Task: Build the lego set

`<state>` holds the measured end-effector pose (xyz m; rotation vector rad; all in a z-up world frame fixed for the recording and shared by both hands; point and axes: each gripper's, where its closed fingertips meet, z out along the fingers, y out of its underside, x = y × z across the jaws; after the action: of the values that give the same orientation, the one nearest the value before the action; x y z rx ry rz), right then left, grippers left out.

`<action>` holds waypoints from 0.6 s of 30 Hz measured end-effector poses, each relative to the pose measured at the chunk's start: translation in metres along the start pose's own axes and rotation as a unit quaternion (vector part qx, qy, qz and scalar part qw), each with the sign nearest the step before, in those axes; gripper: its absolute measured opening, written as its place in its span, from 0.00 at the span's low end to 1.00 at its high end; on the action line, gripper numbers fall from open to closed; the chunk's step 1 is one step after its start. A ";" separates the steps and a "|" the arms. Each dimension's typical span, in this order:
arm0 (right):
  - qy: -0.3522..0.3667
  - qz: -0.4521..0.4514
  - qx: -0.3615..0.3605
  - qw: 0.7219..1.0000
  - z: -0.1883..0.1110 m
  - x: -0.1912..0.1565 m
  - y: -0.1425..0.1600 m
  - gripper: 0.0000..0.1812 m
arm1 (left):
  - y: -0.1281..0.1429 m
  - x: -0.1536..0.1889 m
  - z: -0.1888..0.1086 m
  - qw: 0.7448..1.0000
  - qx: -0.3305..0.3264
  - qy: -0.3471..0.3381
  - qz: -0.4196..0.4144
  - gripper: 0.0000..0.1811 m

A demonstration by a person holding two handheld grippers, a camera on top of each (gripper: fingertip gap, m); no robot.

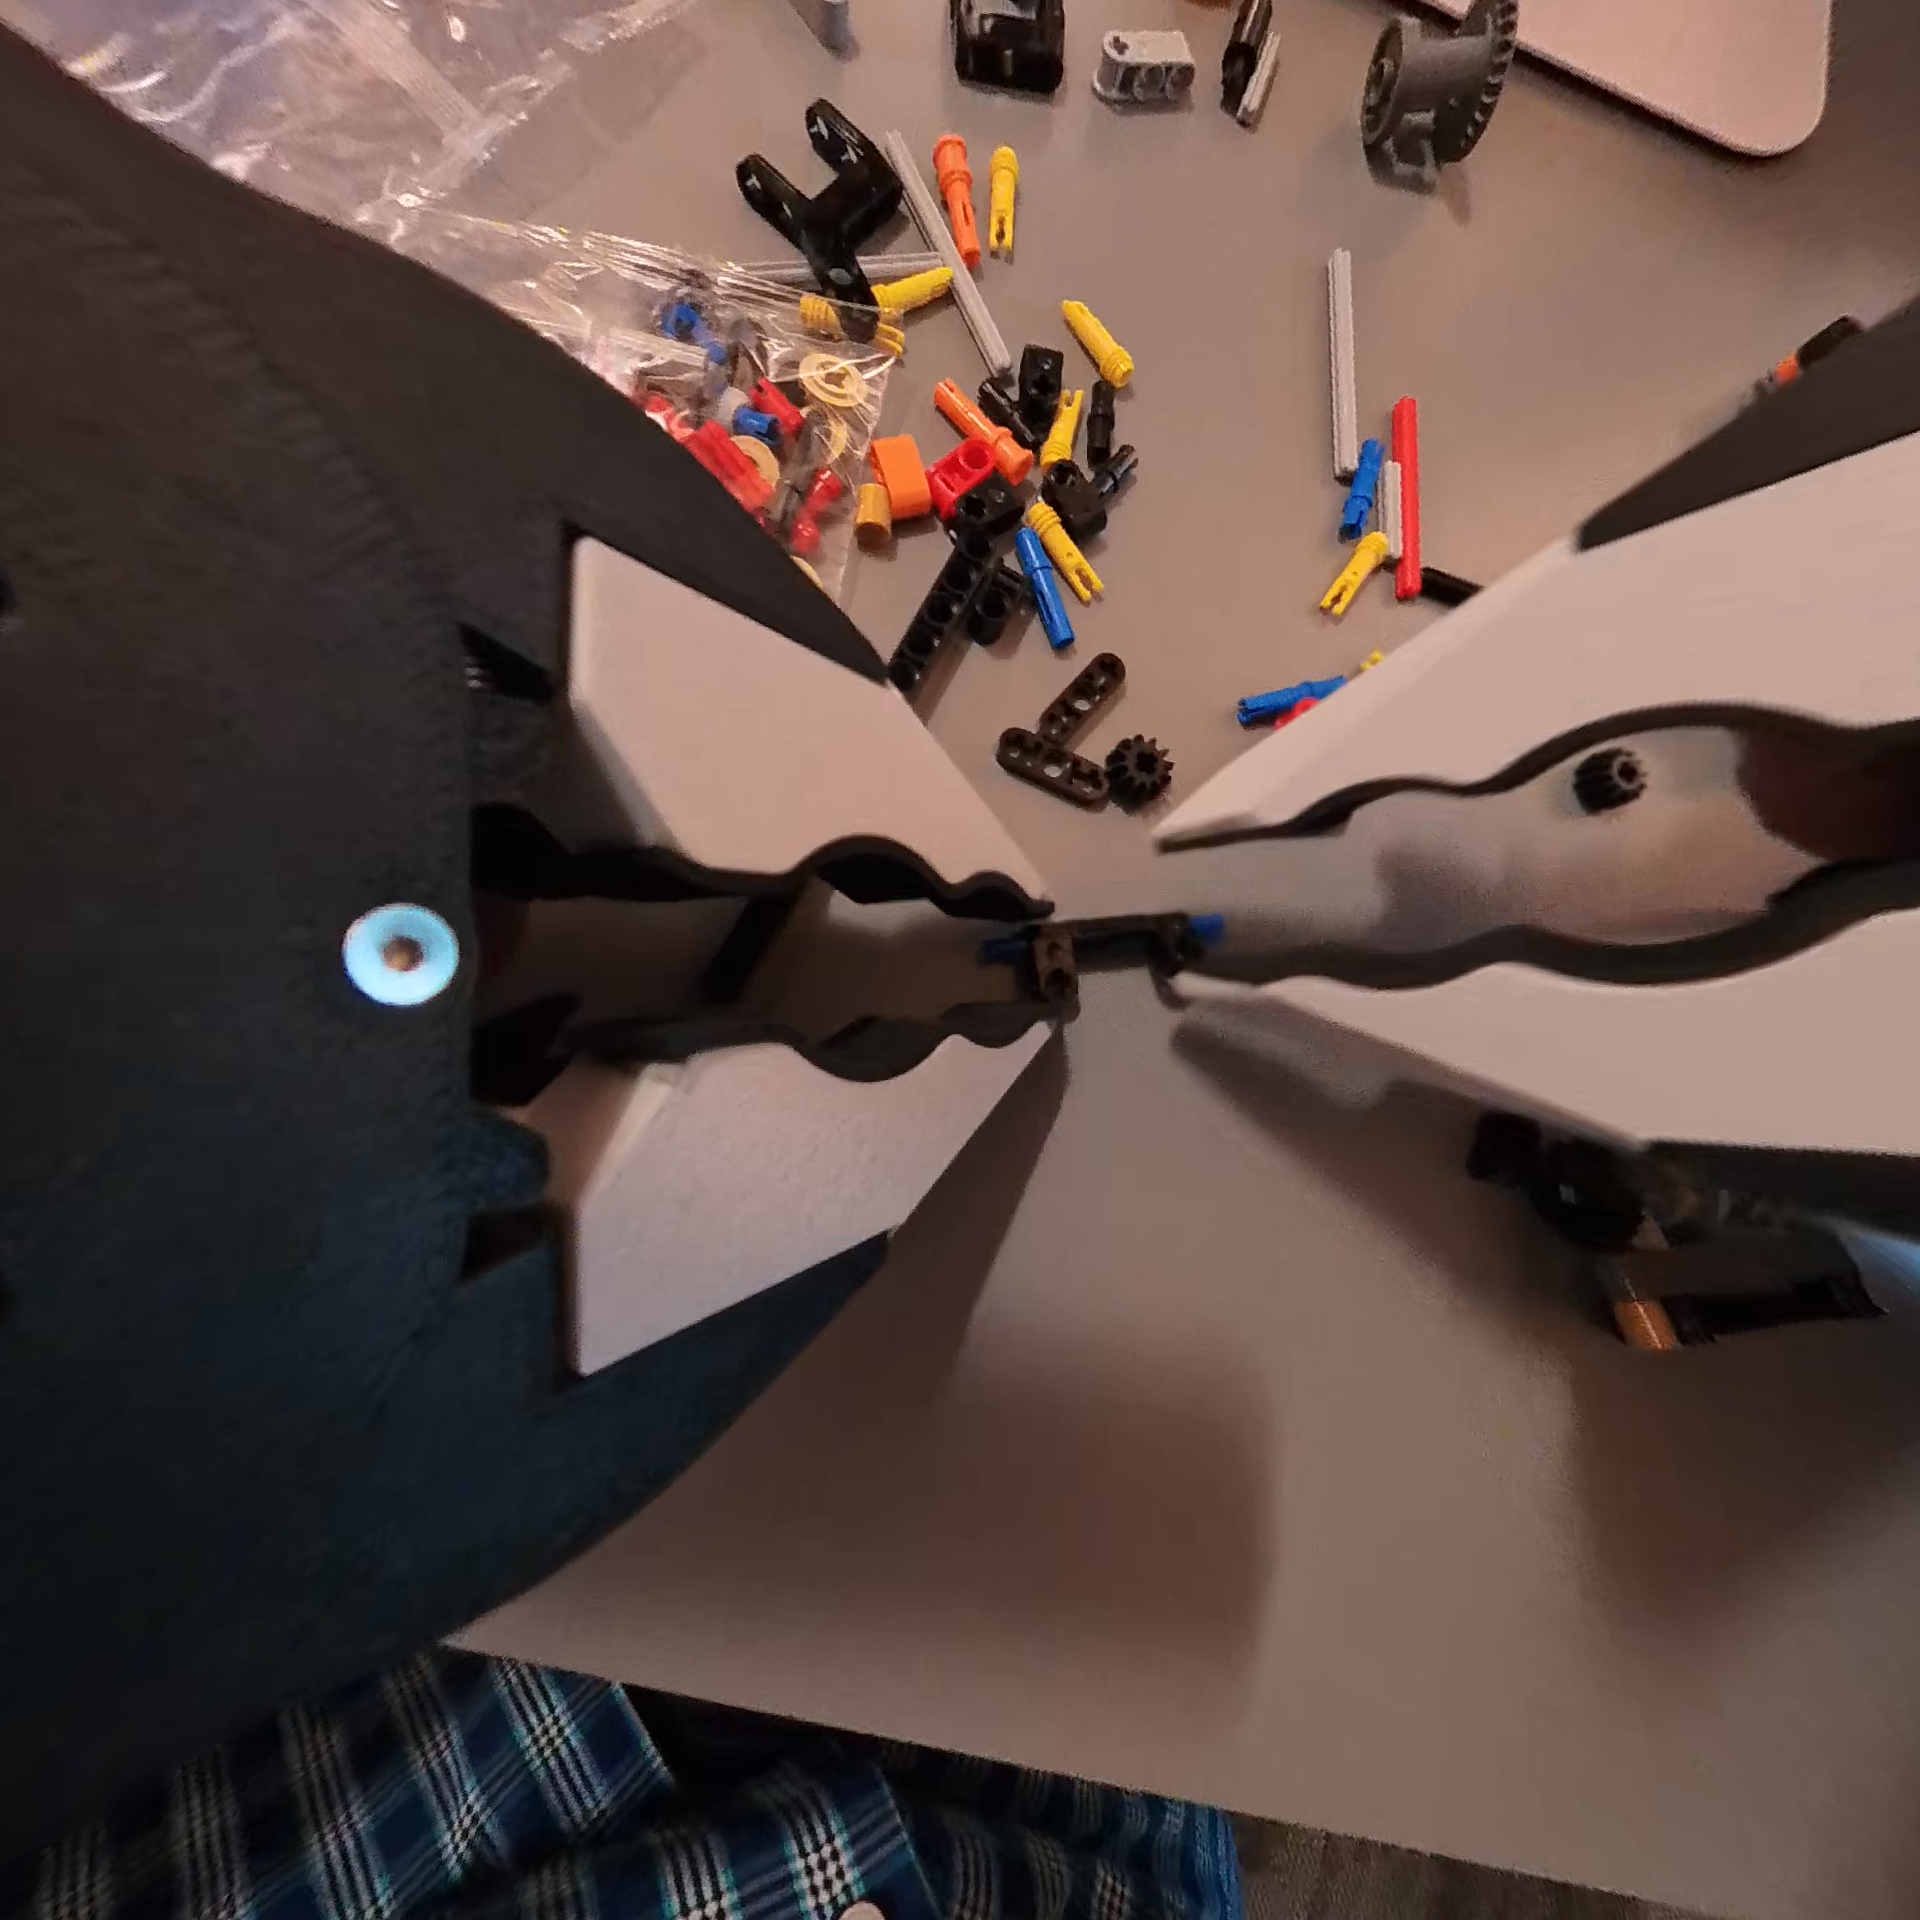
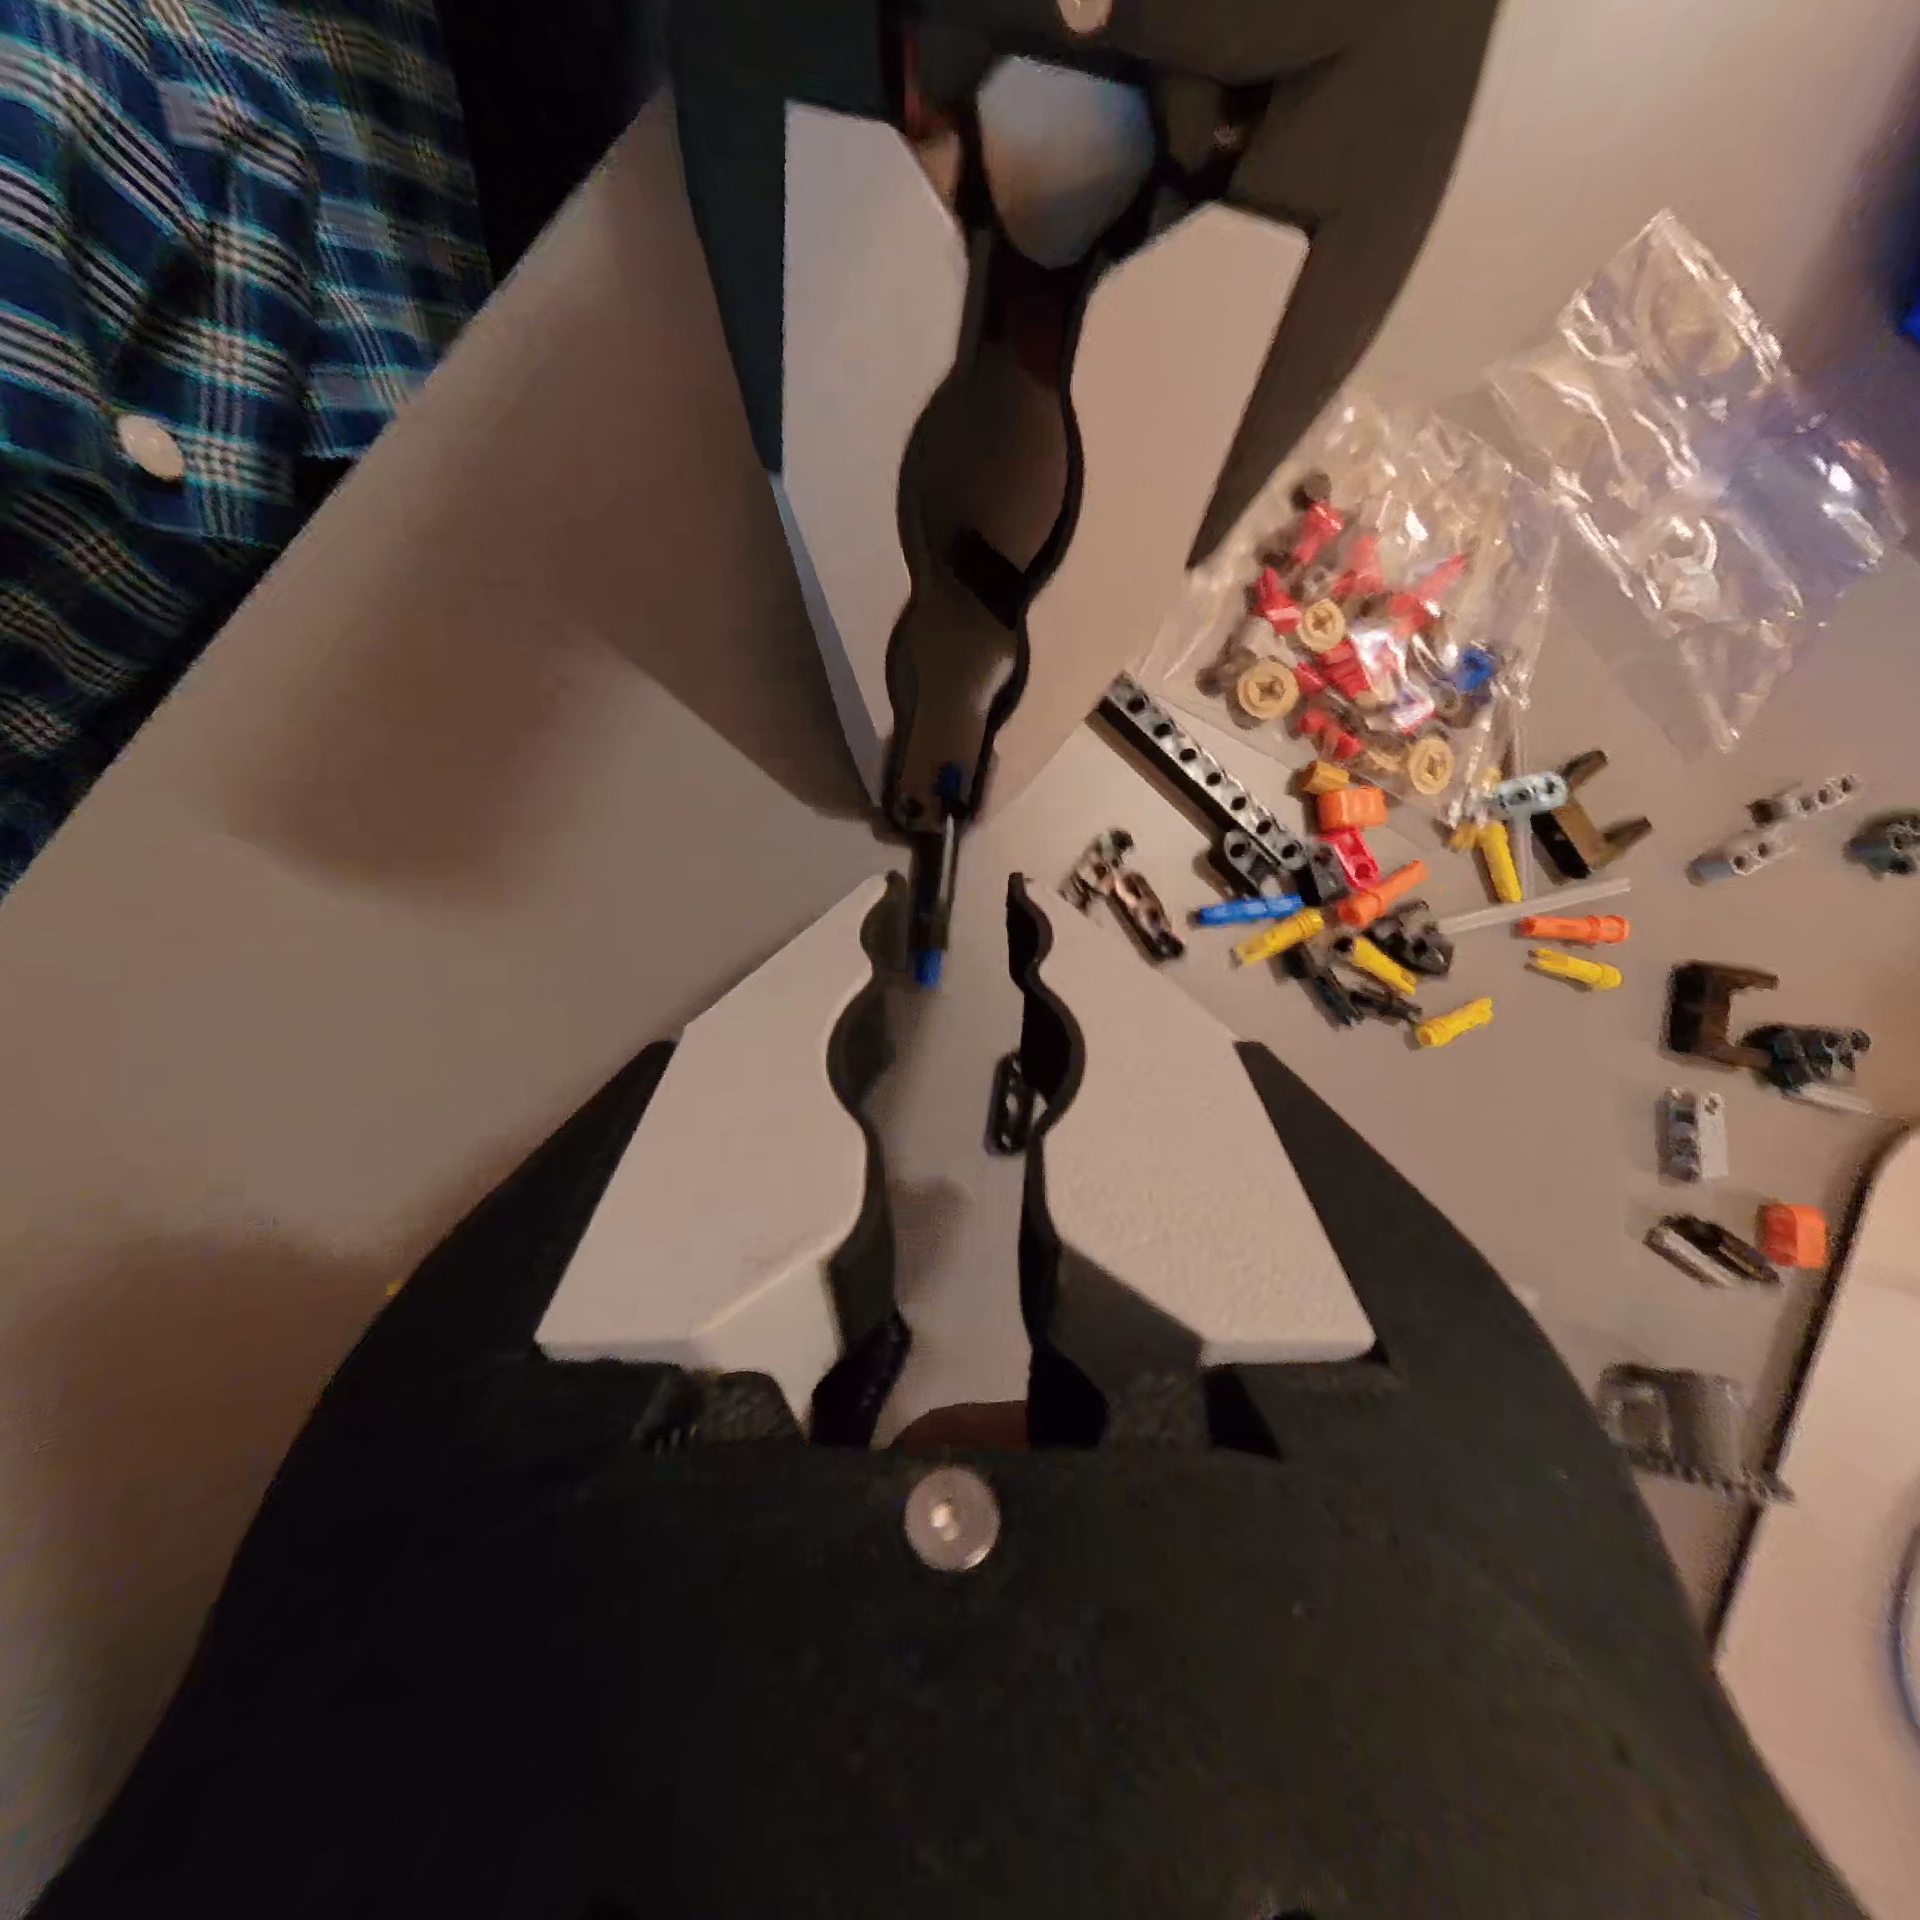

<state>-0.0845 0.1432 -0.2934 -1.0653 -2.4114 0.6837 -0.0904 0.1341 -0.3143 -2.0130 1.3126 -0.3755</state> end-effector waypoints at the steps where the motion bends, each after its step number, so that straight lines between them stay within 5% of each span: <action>1: 0.006 0.003 -0.010 1.000 -0.005 0.003 0.005 0.09 | 0.001 0.000 -0.001 1.000 -0.001 -0.001 -0.001 0.09; 10: 0.025 0.014 -0.022 0.999 -0.029 0.005 0.015 0.05 | -0.006 0.003 -0.012 1.000 0.019 -0.010 -0.003 0.13; 18: 0.024 0.020 -0.004 1.000 -0.002 -0.002 0.006 0.00 | -0.005 0.004 -0.003 0.999 0.005 -0.040 0.022 0.07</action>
<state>-0.0786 0.1456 -0.2958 -1.1216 -2.3604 0.6560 -0.0866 0.1310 -0.3093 -1.9679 1.2996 -0.2769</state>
